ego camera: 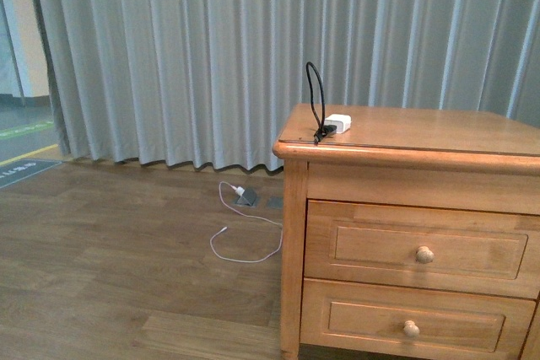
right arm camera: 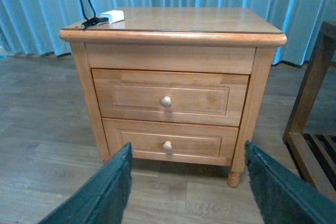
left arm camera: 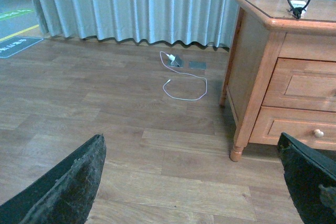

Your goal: Put charger into drawer

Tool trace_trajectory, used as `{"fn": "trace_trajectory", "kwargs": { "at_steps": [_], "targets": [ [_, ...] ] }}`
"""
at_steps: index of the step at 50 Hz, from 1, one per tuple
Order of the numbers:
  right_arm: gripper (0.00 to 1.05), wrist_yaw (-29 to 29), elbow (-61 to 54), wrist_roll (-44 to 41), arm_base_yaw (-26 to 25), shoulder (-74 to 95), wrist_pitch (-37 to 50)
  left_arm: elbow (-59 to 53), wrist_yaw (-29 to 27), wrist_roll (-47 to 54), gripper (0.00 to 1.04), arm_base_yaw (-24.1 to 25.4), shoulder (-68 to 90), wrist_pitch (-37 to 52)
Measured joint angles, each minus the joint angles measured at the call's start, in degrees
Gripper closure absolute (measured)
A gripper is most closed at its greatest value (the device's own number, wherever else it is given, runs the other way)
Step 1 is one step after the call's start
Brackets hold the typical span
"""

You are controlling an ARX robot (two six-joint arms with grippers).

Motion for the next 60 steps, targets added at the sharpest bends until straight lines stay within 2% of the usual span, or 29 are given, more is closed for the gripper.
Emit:
{"fn": "trace_trajectory", "kwargs": {
  "at_steps": [6, 10, 30, 34, 36, 41, 46, 53, 60],
  "targets": [
    [0.06, 0.0, 0.0, 0.1, 0.0, 0.0, 0.0, 0.0, 0.0, 0.0, 0.06, 0.0, 0.0, 0.0],
    [0.09, 0.0, 0.0, 0.0, 0.0, 0.0, 0.0, 0.0, 0.0, 0.0, 0.06, 0.0, 0.0, 0.0],
    [0.08, 0.0, 0.0, 0.0, 0.0, 0.0, 0.0, 0.0, 0.0, 0.0, 0.06, 0.0, 0.0, 0.0],
    [0.08, 6.8, 1.4, -3.3, 2.7, 3.1, -3.9, 0.0, 0.0, 0.0, 0.06, 0.0, 0.0, 0.0],
    [0.08, 7.9, 1.7, -4.6, 3.7, 6.4, -3.1, 0.0, 0.0, 0.0, 0.06, 0.0, 0.0, 0.0],
    [0.08, 6.1, 2.6, -5.4, 3.8, 15.4, 2.8, 0.0, 0.0, 0.0, 0.06, 0.0, 0.0, 0.0],
    [0.08, 4.1, 4.9, -5.7, 3.2, 28.4, 13.3, 0.0, 0.0, 0.0, 0.06, 0.0, 0.0, 0.0],
    [0.08, 3.9, 10.5, -5.9, 4.0, 51.5, 30.2, 0.0, 0.0, 0.0, 0.06, 0.0, 0.0, 0.0],
    [0.08, 4.4, 17.7, -6.1, 5.7, 70.9, 40.9, 0.0, 0.0, 0.0, 0.06, 0.0, 0.0, 0.0]
  ]
}}
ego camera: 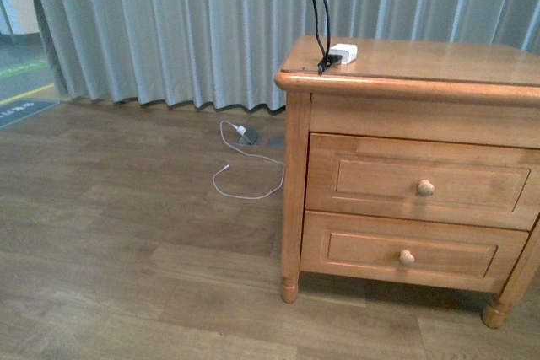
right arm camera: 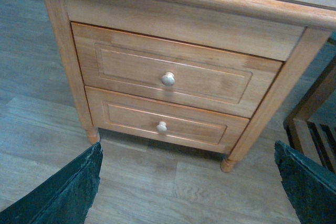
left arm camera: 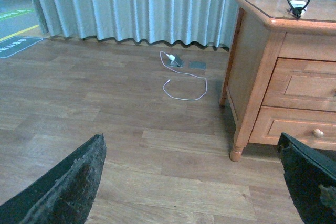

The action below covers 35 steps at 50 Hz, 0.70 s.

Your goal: Put charger into drawer

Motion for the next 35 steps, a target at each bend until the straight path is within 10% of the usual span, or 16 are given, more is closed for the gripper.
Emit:
{"fn": "trace_trajectory", "kwargs": {
  "at_steps": [35],
  "targets": [
    [0.08, 5.4, 42.0, 5.0, 4.4, 52.0, 6.5, 0.0, 0.0, 0.0, 0.06, 0.0, 0.0, 0.0]
  ]
}}
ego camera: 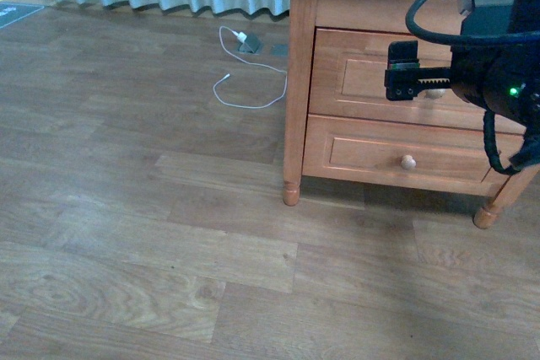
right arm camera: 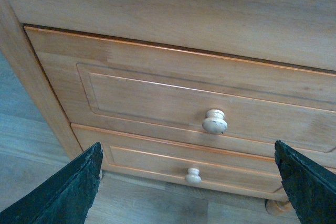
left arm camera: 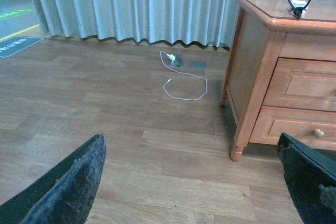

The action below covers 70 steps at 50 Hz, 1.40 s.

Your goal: Put charger into drawer

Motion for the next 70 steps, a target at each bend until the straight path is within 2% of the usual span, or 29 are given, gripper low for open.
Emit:
{"fn": "trace_trajectory", "kwargs": {
  "at_steps": [18, 32, 70],
  "targets": [
    [0.08, 1.6, 13.4, 0.2, -0.7, 12.9, -1.0, 0.0, 0.0, 0.0, 0.06, 0.0, 0.0, 0.0],
    [0.08, 2.7, 20.1, -0.4, -3.5, 18.4, -1.6, 0.0, 0.0, 0.0, 0.06, 0.0, 0.0, 0.0],
    [0.08, 2.7, 21.6, -1.8, -4.3, 20.1, -2.9, 0.0, 0.0, 0.0, 0.06, 0.0, 0.0, 0.0]
  ]
}}
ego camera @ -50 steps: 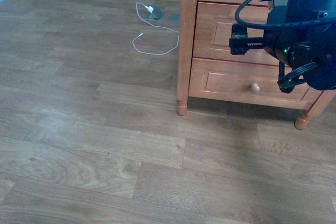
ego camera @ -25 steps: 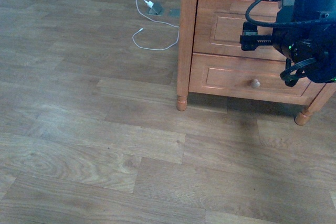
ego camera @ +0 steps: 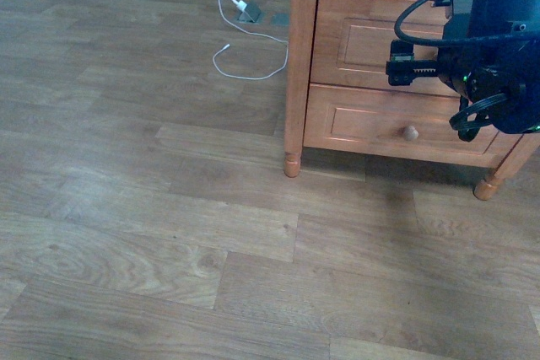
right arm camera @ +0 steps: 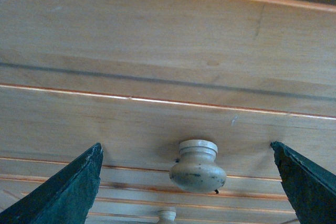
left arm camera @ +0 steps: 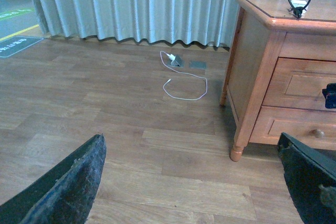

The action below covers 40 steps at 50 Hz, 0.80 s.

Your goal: Put charger into drawer

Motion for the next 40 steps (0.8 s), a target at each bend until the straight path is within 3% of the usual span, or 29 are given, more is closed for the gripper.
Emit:
{"fn": "trace_trajectory", "kwargs": {
  "at_steps": [17, 40],
  "targets": [
    [0.1, 0.9, 0.1, 0.0, 0.0, 0.4, 0.0, 0.0, 0.0, 0.0, 0.06, 0.0, 0.0, 0.0],
    [0.75, 1.0, 0.2, -0.4, -0.2, 0.7, 0.0, 0.0, 0.0, 0.0, 0.06, 0.0, 0.0, 0.0]
  ]
}}
